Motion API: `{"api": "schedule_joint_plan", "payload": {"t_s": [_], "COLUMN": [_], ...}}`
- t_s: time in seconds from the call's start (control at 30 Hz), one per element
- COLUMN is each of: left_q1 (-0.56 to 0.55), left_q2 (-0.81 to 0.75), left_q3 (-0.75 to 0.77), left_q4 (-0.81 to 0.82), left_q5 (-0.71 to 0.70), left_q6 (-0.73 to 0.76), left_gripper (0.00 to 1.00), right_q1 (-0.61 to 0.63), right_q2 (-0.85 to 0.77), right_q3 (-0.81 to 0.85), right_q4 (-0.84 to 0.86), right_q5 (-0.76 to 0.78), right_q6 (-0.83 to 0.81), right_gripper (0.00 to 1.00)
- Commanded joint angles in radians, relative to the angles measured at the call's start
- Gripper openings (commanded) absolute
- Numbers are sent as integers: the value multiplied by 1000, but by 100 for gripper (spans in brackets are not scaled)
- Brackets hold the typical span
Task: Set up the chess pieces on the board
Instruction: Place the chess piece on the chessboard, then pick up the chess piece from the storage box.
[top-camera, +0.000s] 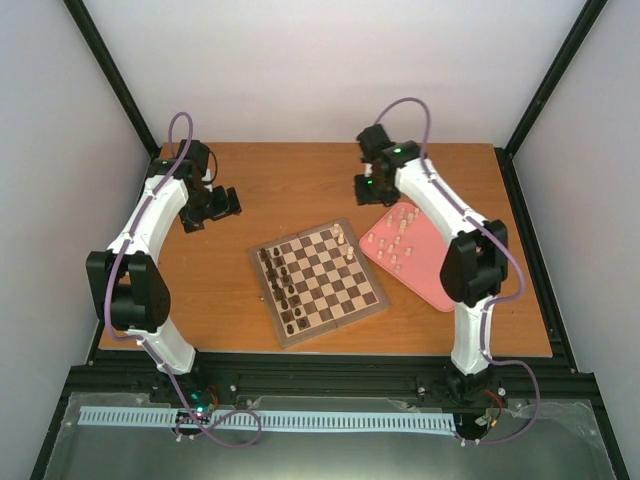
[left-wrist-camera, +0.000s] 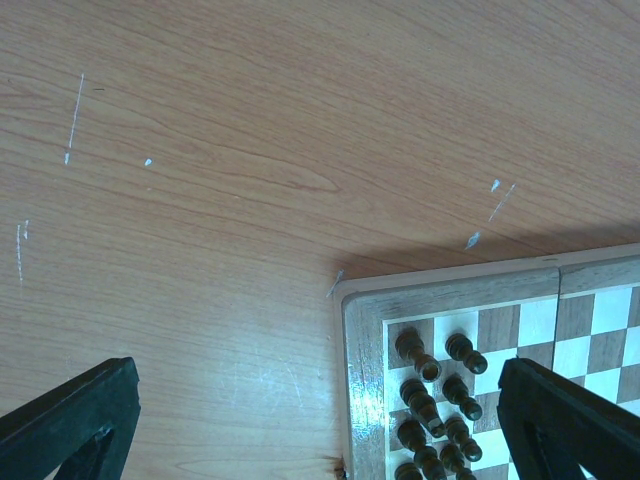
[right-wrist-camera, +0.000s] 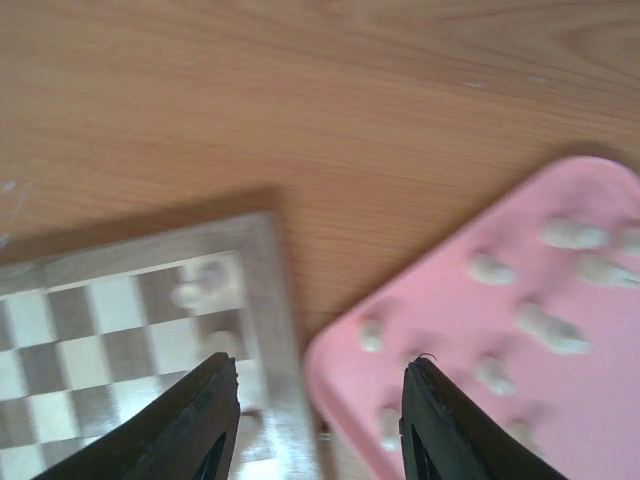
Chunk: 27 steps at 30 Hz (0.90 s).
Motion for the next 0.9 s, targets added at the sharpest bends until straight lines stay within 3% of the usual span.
{"api": "schedule_joint_plan", "payload": {"t_s": [0.0, 0.33, 0.87], "left_q1": [-5, -6, -7], "left_q2": [-15, 14, 114], "left_q3": [9, 21, 75], "left_q4": [13, 13, 20], "left_q5": [7, 14, 27], "left_q6": [2, -7, -27], "left_gripper": [100, 100, 100], "right_q1": [-140, -251, -238], "right_q2": [-44, 19, 158], "right_q3": [-81, -48, 8], "right_q4": [-12, 8, -17], "right_q5": [31, 9, -82], "right_q6": [22, -41, -127], "right_gripper": [46, 42, 37]}}
